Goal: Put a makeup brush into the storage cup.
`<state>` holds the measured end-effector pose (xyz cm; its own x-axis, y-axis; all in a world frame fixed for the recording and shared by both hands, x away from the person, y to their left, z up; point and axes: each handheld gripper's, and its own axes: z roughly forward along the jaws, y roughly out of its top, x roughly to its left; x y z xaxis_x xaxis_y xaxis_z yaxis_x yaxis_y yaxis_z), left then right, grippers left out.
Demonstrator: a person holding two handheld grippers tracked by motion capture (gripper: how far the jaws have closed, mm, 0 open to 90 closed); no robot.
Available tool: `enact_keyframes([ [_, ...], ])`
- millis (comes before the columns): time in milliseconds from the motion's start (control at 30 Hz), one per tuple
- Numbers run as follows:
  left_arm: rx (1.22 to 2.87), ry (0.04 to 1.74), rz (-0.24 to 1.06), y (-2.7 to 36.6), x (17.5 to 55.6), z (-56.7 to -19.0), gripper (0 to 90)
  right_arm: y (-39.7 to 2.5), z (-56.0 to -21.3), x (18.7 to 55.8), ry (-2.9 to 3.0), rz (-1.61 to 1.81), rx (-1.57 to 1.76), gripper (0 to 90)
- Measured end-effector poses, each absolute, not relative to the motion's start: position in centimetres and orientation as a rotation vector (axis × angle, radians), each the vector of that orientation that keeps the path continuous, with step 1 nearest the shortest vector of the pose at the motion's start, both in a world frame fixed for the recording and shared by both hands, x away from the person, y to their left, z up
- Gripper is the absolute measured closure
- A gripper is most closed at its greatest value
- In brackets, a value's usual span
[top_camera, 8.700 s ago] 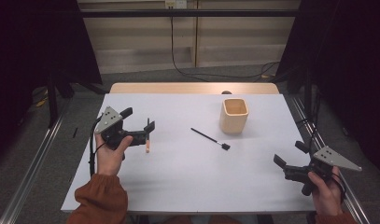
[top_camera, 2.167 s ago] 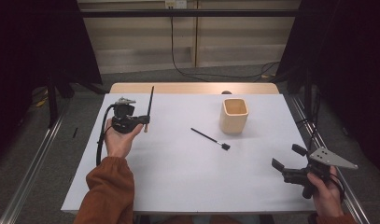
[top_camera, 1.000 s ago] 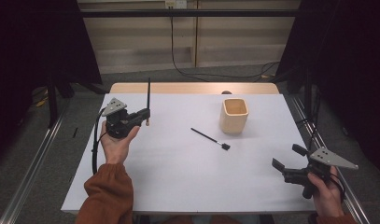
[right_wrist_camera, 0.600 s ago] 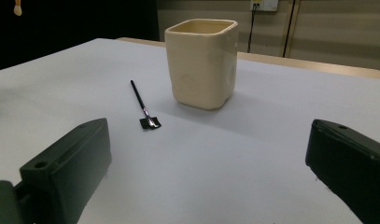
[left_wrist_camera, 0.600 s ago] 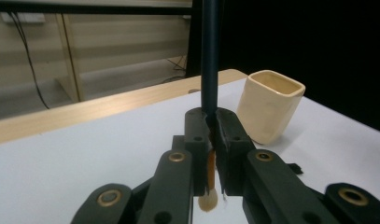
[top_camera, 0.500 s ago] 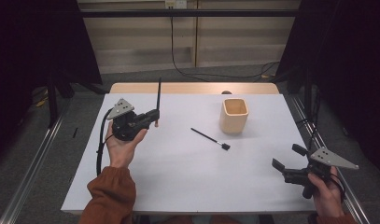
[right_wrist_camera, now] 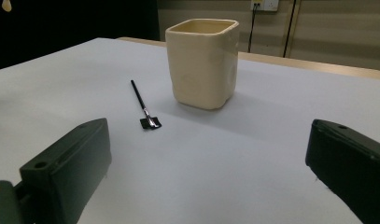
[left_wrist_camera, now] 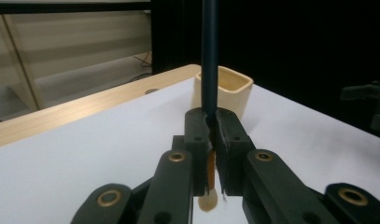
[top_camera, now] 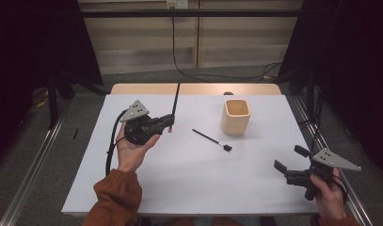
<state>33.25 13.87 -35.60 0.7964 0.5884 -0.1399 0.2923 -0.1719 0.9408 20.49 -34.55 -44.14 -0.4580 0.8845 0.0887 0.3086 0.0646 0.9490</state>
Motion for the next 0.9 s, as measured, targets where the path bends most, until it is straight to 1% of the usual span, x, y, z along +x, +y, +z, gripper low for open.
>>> enact_keyframes([
  [133,1.764,0.685,0.277,13.4,33.1,-35.5,84.6,-34.5,-44.1,20.4,1.817,1.403,1.189,0.0],
  [400,1.78,0.633,0.239,12.1,32.6,-35.1,84.5,-34.4,-44.1,20.5,1.818,1.396,1.191,0.0],
  [567,1.759,0.621,0.192,11.5,32.4,-35.1,84.6,-34.5,-44.1,20.5,1.816,1.399,1.191,0.0],
  [900,1.787,0.574,0.173,10.5,31.7,-34.5,84.5,-34.4,-44.2,20.8,1.819,1.403,1.192,0.0],
])
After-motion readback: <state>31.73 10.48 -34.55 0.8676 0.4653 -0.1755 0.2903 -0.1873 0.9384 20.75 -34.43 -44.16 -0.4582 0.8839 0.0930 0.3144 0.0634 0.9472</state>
